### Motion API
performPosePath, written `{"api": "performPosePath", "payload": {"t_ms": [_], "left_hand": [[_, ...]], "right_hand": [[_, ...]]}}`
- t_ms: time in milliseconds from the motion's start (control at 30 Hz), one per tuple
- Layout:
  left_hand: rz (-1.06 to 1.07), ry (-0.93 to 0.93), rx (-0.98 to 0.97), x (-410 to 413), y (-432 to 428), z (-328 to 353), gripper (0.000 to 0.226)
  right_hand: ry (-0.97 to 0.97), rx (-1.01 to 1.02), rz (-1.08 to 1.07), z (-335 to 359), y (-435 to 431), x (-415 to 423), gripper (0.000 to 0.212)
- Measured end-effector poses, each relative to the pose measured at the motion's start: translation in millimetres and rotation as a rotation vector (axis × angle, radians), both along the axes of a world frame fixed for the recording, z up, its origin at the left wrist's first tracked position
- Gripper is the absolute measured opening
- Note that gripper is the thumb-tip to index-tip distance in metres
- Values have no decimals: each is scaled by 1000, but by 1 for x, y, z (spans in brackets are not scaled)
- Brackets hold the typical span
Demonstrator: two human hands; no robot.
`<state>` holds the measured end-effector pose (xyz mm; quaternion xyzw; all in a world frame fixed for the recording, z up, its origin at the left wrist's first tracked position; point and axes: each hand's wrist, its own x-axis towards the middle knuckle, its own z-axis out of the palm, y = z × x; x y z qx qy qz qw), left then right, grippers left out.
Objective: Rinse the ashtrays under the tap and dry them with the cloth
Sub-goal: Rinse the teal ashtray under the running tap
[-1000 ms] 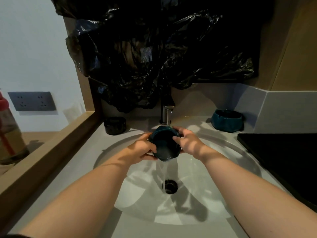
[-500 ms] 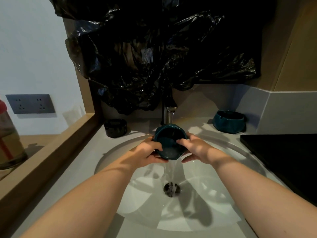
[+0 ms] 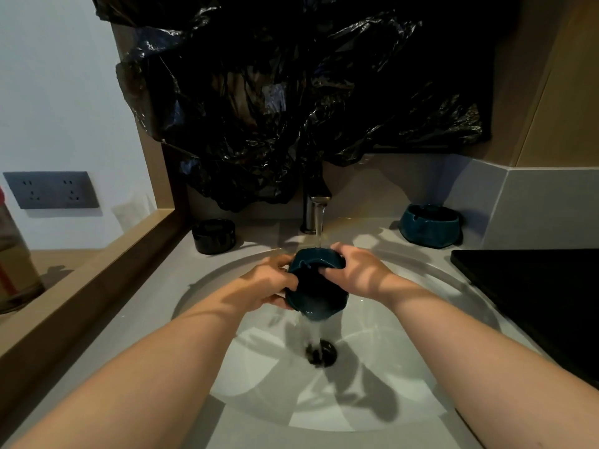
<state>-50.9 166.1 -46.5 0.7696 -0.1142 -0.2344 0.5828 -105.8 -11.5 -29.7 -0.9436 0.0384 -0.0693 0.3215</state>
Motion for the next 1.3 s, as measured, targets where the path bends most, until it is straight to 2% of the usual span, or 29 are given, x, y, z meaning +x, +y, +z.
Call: {"api": "performPosePath", "payload": {"t_ms": [100,167,267,367,467,600,733,867,1033,1167,1300], "left_hand": [[71,96,-119,-1,0,2,48],[68,130,-164,-2,0,2,45],[61,183,-184,0,-1,0,45],[15,258,-202,0,-3,-1,46],[-30,279,-162,-5,-5,0,42],[-34,107,-8,-7,-3,1,52],[-109,-70,143,-8,0,-1,62],[-133,-127,233,-10,-1,0,60],[-42,-102,149,-4,0,1,45],[39,-43,84,-3,-2,1,38],[128,47,-71,1,-3,-1,37]], "right_hand": [[24,307,-29,-3,-7,0,49],[137,509,-19,-5,-14,-2,55],[249,635,31,-13,-25,-2,67],[239,672,16,-17,-28,1,71],[120,666,-24,-13,-23,4,55],[-37,525,-39,-4,-14,6,34],[3,346,11,-8,-13,7,38],[17,360,59,-8,-9,8,42],[-11,388,60,-6,-2,5,45],[-43,548,-24,-6,-5,6,47],[188,758,13,-8,-20,-1,44]]}}
